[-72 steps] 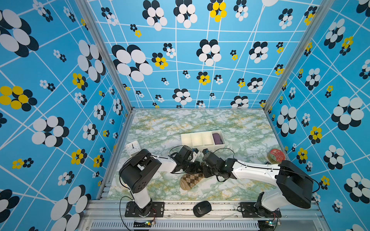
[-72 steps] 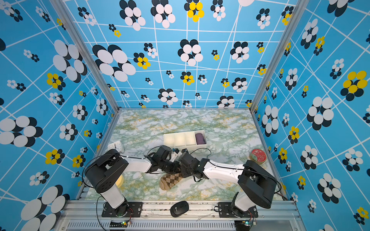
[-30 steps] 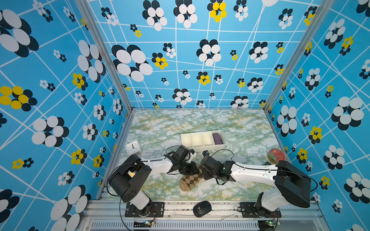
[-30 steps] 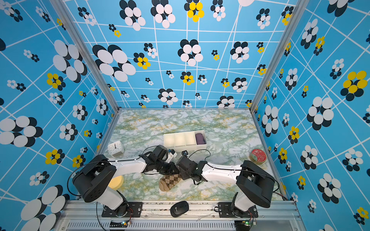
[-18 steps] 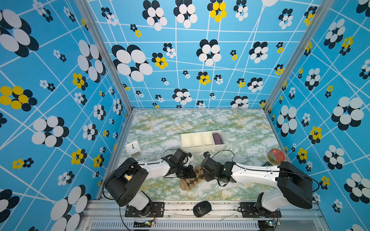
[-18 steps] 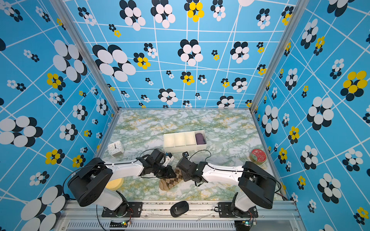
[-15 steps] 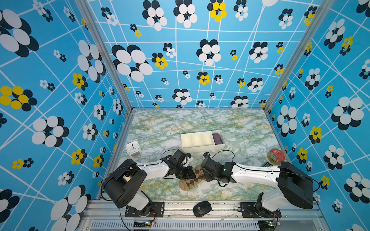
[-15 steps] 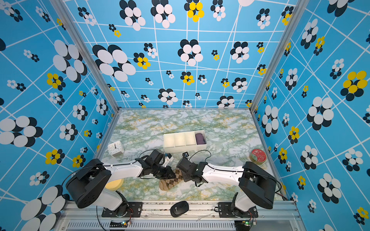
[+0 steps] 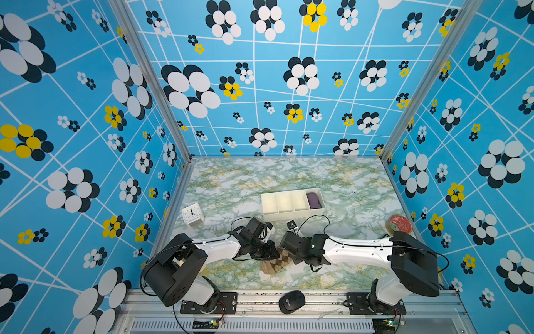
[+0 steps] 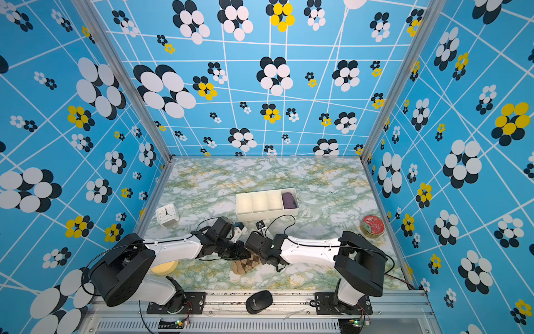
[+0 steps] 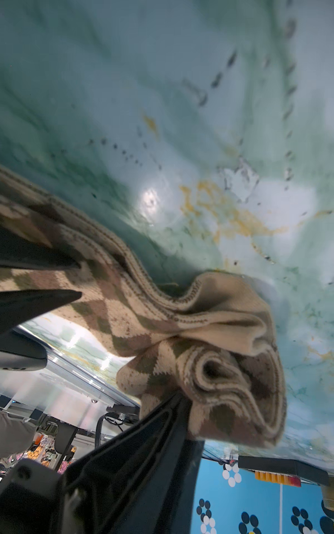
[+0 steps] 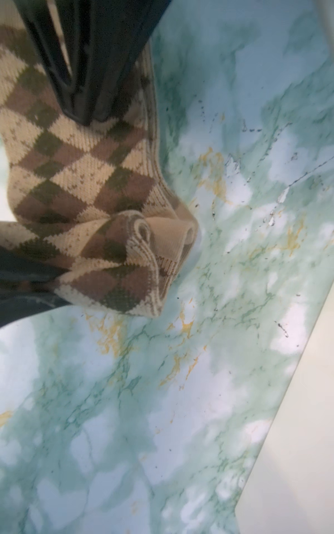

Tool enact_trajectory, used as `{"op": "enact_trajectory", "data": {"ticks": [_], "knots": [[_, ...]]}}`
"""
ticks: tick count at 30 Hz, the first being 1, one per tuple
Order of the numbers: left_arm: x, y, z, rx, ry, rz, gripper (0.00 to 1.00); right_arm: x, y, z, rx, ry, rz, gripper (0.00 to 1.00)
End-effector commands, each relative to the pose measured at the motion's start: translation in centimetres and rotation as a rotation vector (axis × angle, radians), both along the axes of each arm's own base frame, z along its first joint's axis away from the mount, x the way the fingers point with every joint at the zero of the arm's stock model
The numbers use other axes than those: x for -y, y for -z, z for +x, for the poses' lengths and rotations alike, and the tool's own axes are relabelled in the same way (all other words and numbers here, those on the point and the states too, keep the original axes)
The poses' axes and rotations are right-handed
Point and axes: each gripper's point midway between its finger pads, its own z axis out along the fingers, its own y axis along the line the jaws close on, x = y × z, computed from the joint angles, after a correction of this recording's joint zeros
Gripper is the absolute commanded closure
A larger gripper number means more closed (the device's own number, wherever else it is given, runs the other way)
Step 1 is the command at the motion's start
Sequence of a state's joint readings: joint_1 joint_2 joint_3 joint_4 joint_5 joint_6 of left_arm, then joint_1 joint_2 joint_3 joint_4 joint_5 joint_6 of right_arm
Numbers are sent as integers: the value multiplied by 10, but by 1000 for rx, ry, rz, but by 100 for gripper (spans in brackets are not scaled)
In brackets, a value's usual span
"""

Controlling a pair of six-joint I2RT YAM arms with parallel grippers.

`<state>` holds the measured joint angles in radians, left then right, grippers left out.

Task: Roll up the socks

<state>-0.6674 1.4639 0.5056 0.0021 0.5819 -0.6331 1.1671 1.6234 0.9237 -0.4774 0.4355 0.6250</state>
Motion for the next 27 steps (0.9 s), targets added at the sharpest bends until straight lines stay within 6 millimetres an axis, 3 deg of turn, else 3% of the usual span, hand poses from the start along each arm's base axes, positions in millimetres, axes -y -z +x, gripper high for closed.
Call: {"op": "enact_trajectory", "data": {"ticks": [1,7,21,27], "knots": [[-9,18,-4,-34,-17,40,83,10,-3,0,38,27,-70,100],[-5,26,-2,-49,-18,30,83,0,-14,-4,87,-8,-95,100],[-3,20,1,-40,-11,24,83,-25,-4,-19,108,-96,-239,93],[-4,21,1,-41,-12,27,83,-26,-5,-21,132,-112,-275,90]]}}
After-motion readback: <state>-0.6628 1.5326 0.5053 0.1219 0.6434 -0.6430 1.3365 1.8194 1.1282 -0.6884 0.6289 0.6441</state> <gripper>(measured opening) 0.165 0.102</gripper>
